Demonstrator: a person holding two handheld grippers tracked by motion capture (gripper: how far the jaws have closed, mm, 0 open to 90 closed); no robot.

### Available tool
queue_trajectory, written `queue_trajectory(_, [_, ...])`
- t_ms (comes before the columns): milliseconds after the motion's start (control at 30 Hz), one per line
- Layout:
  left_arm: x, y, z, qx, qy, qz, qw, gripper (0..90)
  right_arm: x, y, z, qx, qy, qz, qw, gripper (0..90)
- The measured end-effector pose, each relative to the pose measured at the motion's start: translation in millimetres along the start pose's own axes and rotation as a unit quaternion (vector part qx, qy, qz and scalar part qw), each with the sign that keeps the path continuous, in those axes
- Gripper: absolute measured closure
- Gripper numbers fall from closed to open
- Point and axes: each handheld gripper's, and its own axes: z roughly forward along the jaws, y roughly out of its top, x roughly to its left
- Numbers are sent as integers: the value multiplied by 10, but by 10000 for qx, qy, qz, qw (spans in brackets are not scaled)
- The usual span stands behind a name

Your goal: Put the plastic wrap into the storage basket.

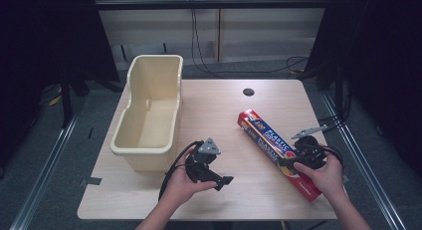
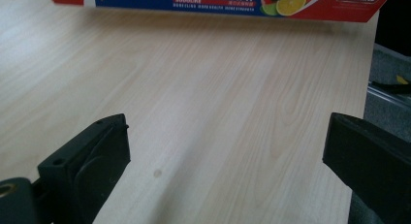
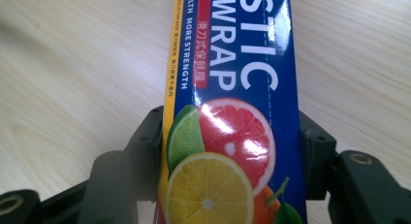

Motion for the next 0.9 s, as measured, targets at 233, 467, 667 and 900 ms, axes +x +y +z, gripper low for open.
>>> queue_trajectory(233, [72,206,-7,137,-69,245,9996,32,50,24,-9,73,232,-264,9994,420])
queue_trajectory(467, [169,404,-23,165,-54,290,9994,36,72,50,12,83,633,-619,9960,420])
queue_trajectory(667, [196,624,-24,215,-21,508,9985,37,85,117,-55,57,913,-942,9913,421])
queue_trajectory(900, [200,830,30,311,-75,870,9957,43,119,188,-73,93,1146,-1264,9853,421])
